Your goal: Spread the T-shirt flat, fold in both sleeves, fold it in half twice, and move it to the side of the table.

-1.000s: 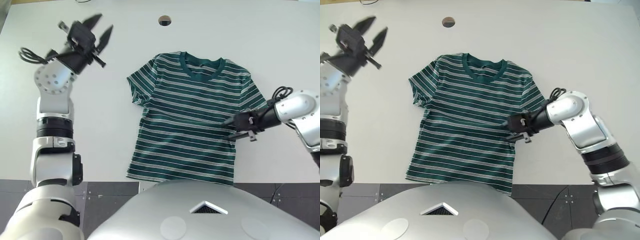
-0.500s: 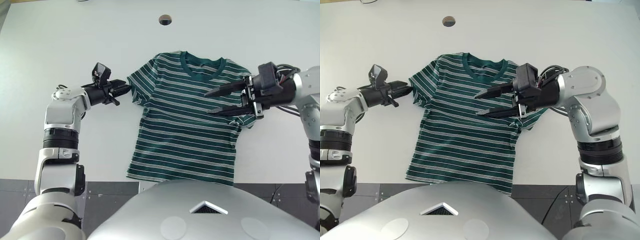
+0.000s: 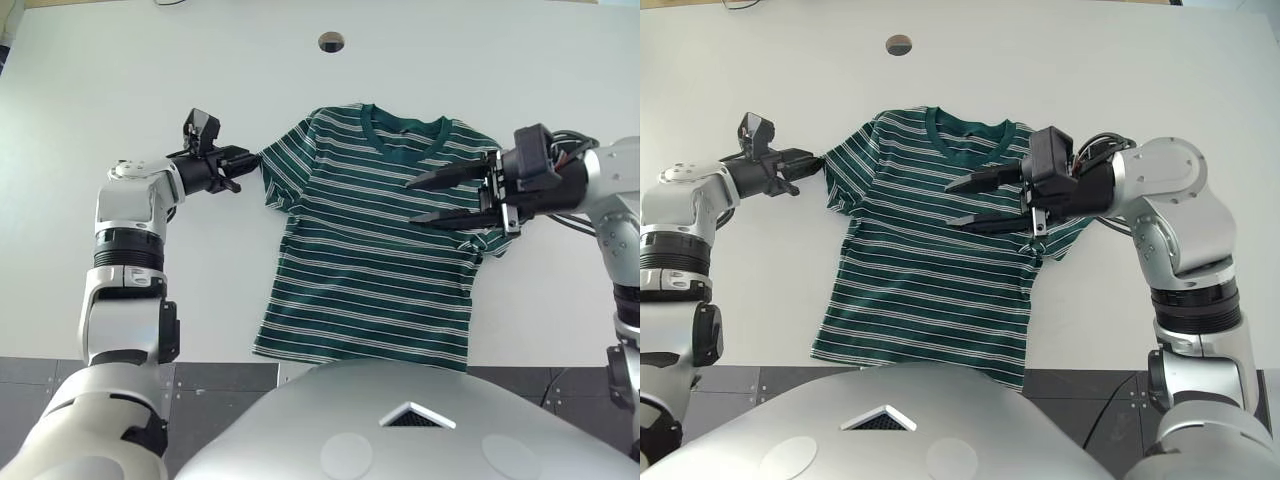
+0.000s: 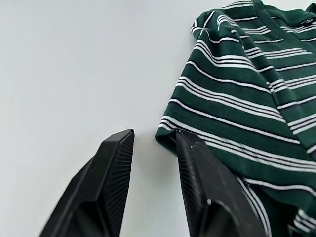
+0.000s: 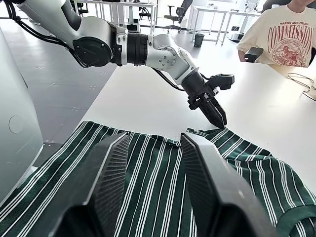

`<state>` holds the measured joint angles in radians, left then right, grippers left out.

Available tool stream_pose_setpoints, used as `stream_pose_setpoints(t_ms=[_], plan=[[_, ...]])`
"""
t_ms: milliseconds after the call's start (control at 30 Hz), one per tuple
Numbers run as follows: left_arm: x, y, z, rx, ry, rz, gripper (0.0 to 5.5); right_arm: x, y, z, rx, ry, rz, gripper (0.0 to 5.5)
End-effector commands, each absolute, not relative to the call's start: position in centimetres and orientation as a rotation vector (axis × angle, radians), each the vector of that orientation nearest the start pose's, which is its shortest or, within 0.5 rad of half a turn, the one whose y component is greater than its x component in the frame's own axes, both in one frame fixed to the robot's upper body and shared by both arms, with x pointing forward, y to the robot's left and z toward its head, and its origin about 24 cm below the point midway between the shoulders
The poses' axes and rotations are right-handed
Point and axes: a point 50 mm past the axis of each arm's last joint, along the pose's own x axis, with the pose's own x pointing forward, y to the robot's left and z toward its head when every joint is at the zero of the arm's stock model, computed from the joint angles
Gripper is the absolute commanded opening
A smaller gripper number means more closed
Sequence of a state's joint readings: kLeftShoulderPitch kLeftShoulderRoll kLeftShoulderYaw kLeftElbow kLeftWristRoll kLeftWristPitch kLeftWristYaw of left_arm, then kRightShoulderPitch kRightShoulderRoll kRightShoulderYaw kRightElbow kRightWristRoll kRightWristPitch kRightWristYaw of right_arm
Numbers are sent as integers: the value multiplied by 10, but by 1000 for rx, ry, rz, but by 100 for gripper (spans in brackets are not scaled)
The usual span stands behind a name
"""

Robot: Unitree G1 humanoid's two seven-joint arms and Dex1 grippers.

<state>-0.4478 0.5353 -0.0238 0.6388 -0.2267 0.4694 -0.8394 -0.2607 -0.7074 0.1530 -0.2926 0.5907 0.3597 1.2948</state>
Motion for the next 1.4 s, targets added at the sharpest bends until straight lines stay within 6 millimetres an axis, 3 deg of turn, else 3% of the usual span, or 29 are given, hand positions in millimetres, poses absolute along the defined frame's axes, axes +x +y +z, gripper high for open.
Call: stream_pose_setpoints(t_ms=[33, 233, 333, 400, 500, 600, 767, 967, 1133, 1267, 1400], plan=[[292, 245, 5, -65, 772, -571, 157, 232, -155, 144, -217, 80, 1591, 193], [290, 235, -1, -74, 795, -610, 67, 242, -162, 141, -245, 87, 1468, 193], [288, 231, -2, -78, 793, -630, 21, 276, -177, 130, -331, 121, 1108, 193], [287, 229, -1, -80, 791, -643, 12, 300, -201, 125, -378, 137, 813, 193], [286, 228, -1, -79, 788, -644, 12, 307, -233, 121, -437, 143, 615, 193], [288, 229, 4, -91, 746, -625, 12, 299, -257, 119, -471, 141, 527, 193], [293, 228, 36, -126, 620, -645, 12, 264, -290, 98, -558, 246, 439, 193], [289, 215, 73, -145, 495, -694, 12, 244, -287, 94, -512, 292, 458, 193], [283, 202, 82, -175, 469, -732, 12, 221, -281, 79, -389, 412, 468, 193], [281, 185, 88, -205, 454, -775, 12, 217, -280, 77, -362, 434, 470, 193], [282, 171, 85, -224, 459, -798, 12, 213, -276, 72, -212, 469, 457, 193]])
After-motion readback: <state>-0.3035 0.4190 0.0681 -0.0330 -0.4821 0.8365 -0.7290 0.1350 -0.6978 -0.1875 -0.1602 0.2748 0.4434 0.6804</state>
